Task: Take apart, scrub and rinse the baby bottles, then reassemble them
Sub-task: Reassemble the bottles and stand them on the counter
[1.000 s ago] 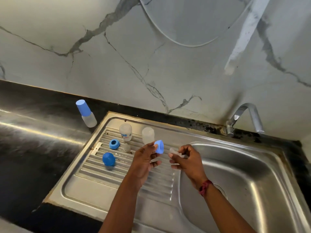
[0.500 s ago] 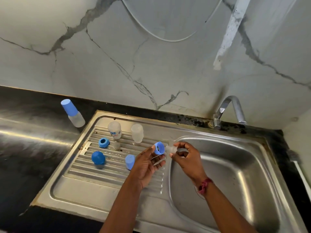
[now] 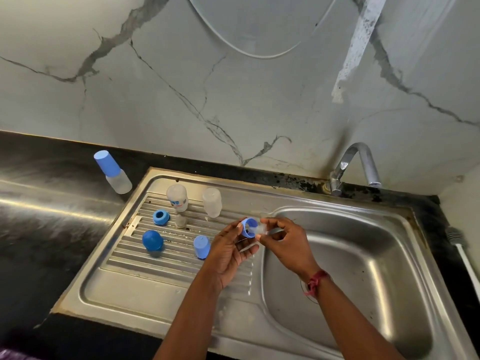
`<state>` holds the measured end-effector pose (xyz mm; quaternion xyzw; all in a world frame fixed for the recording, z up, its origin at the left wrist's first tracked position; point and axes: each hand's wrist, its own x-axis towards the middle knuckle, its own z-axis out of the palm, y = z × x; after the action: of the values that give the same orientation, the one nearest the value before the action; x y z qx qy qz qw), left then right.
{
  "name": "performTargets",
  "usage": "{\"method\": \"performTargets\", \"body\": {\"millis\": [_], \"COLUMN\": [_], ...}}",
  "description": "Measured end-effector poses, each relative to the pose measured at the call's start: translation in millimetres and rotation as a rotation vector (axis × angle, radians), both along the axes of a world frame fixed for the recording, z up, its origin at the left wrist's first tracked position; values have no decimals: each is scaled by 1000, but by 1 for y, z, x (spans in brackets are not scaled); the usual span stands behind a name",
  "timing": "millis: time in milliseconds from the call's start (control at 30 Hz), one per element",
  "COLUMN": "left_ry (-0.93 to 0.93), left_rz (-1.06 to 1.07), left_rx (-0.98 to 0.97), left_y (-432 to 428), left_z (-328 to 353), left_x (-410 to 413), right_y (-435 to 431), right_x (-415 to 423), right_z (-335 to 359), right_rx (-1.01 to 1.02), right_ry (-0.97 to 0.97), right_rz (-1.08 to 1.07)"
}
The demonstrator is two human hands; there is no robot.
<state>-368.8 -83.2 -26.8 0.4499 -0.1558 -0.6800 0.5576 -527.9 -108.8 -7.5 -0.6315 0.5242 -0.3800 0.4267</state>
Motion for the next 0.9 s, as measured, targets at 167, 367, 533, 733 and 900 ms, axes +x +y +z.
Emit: {"method": "performTargets", "body": {"millis": [167,367,533,733,900], "left_ry": [-78,-9,109,201,225], "left_rz": [-41,-86,-108,-134,-145], "left_rx": [15,5,47,91,120], "left_y": [0,3,7,9,9], "left_z": [-1,7,9,7,1], "left_x": [-4,-9,-10,-11,-13], "right_y": [0,0,-1,-3,-3], "right_x": [-1,3,5,4,2], "right_z": [-2,-9,-8,-11,-13], "right_rx": [-52,-189,-249,-296,-251], "right_ry": [34,158,249,338,282], "right_rz": [-16,12,25,45,30]}}
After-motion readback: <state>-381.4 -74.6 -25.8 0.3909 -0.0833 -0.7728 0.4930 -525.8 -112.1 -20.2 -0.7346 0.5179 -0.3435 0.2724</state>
